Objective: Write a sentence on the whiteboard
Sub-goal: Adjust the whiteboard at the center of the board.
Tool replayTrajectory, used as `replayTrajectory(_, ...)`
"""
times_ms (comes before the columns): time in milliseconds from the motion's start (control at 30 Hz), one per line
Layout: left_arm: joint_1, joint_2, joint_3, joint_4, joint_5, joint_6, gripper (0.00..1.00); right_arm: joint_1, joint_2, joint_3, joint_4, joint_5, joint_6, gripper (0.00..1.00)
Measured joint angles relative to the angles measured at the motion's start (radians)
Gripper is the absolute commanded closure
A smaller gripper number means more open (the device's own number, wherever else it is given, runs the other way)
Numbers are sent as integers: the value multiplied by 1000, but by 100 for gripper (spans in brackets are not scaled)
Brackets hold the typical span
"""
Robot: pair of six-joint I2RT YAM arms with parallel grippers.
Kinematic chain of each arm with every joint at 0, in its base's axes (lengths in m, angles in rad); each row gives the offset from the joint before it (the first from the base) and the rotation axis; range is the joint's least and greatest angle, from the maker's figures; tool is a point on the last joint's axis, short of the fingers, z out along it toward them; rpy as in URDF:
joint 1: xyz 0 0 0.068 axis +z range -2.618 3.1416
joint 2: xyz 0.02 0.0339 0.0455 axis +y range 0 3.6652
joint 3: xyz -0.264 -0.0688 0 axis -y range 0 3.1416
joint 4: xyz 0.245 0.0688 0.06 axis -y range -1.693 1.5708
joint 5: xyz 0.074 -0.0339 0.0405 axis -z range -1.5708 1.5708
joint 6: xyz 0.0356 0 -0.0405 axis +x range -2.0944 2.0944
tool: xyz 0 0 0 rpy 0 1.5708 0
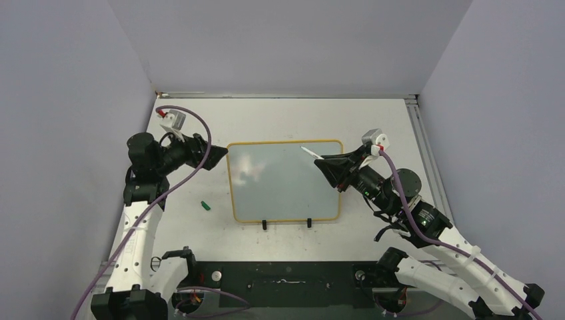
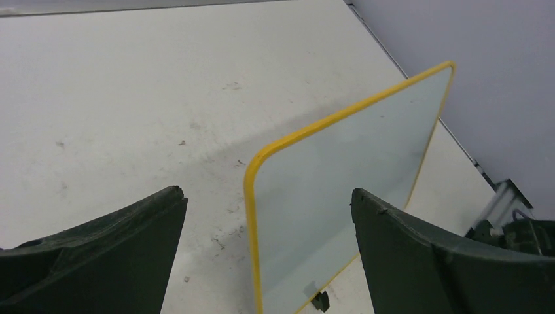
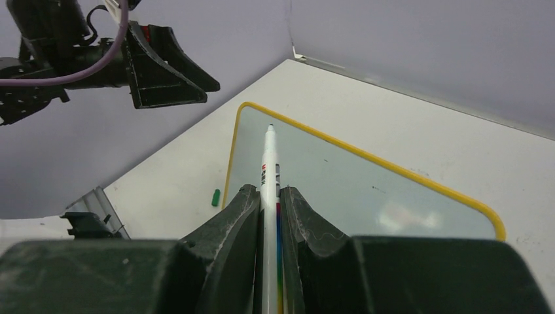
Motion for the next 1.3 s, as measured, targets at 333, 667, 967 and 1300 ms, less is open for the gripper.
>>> replayTrajectory(333, -1, 186, -113, 181, 238, -38, 29, 6, 1, -14, 50, -27, 53, 95)
replayTrajectory(667, -4, 293, -150, 389, 344, -153, 80, 7, 14, -18, 68, -46, 67, 95)
replayTrajectory(967, -48, 255, -197, 435, 385, -188, 100, 7, 8, -20, 67, -47, 63, 95)
replayTrajectory(1300, -138, 82, -236, 312, 272, -104, 100, 10, 3, -24, 66, -47, 51, 95)
